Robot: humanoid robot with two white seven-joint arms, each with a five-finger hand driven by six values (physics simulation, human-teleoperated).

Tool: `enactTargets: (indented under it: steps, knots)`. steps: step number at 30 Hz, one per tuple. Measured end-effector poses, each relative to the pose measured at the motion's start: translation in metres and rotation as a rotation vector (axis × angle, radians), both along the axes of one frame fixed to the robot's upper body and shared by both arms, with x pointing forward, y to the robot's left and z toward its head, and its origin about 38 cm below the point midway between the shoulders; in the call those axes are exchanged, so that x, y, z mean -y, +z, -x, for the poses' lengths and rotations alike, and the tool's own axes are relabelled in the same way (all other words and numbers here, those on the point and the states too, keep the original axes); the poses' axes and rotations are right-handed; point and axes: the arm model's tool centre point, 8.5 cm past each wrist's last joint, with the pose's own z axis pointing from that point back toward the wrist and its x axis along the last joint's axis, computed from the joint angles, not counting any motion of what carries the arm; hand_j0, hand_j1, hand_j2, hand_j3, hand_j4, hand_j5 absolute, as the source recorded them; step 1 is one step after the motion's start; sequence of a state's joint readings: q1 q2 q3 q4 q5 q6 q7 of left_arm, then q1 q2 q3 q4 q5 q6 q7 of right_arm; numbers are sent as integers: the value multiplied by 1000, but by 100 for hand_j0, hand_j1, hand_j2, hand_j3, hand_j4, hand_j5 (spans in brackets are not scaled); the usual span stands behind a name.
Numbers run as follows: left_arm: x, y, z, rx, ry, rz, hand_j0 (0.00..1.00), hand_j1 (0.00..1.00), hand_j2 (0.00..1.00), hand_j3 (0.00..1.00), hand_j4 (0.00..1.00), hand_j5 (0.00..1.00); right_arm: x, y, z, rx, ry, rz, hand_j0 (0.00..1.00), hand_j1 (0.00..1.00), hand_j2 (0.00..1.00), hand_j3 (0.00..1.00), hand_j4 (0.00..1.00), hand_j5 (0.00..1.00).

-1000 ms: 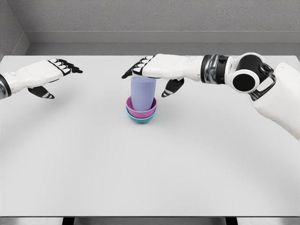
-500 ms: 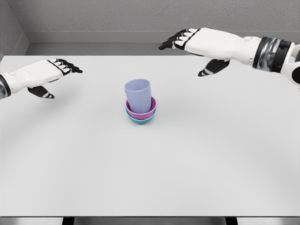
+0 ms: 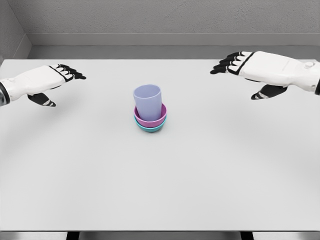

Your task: Stacking bowl and cup with both arms

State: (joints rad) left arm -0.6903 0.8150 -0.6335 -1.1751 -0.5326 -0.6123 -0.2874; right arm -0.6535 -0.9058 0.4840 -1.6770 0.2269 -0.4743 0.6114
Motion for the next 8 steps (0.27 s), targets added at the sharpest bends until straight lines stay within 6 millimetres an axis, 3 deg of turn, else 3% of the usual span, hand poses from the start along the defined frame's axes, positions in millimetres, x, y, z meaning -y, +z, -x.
enactTargets:
  steps: [8]
  knots:
    - [0,0,0,-1,-2,-3,100,100,100,100,100,100,1,0,1,1,1,3,100,100,100,100,100,100]
